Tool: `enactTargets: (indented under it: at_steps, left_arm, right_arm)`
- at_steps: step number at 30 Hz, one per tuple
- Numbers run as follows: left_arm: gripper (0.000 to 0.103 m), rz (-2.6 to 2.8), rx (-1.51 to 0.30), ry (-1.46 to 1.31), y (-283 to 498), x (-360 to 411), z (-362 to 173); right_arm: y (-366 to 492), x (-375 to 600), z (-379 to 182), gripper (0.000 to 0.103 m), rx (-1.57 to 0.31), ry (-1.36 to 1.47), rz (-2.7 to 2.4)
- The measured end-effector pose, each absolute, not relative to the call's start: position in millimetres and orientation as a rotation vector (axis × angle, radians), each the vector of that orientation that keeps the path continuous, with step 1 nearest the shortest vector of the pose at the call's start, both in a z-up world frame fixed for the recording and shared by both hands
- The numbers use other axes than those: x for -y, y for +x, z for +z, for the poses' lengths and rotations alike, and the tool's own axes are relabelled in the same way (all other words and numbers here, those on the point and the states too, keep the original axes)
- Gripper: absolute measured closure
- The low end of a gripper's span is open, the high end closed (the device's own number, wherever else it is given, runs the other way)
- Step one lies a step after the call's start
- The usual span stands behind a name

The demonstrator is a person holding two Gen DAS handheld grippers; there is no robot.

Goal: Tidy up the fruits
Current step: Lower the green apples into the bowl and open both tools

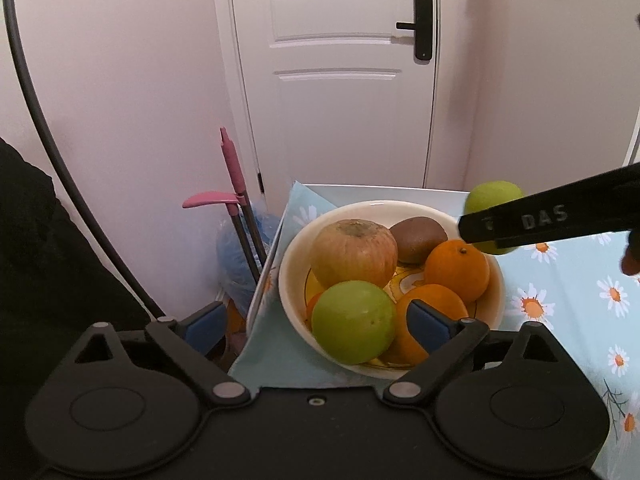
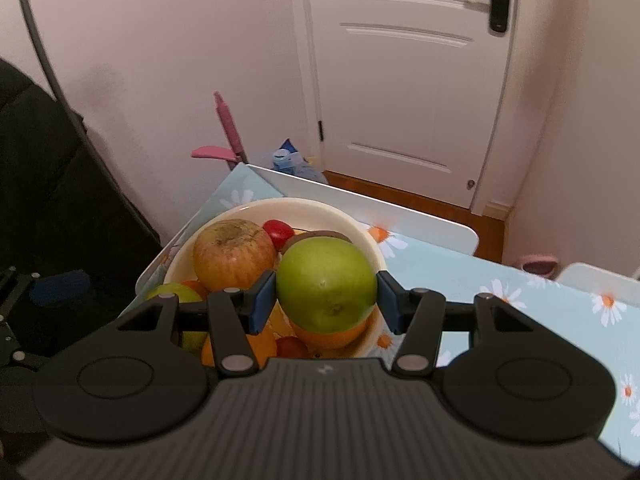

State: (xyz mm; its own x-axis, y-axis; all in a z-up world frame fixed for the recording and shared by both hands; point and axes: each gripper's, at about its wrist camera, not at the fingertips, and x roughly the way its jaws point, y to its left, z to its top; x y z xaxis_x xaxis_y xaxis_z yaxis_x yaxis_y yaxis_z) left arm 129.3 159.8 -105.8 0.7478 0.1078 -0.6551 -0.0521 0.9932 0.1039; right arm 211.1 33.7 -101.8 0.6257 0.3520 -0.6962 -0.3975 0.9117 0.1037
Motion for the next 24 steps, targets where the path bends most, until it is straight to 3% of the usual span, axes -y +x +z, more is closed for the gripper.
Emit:
enactTargets:
  at_steps: [16,19,21,24]
  left_arm:
    - [0.002,0.081,-0.730,0.112,127,-168,-107]
    - [0.002,0.070,-0.730,0.117,126,-168,-108]
    - [0.002,0.063,-0.734,0.121,125,-169,-110]
    - [0.002,0.051,-0.737,0.120,124,-170,-112]
  right_arm:
    - [220,-66,-124,0.034,-0.770,-0.116,0.540]
    - [216,-68,-122,0.018,-0.726,-0.127,0.542]
    - [212,-68,-121,0.000,-0.695,-0.140,0.525]
    - [209,-67,-121,0.000,-0.687,-0.144,0.506]
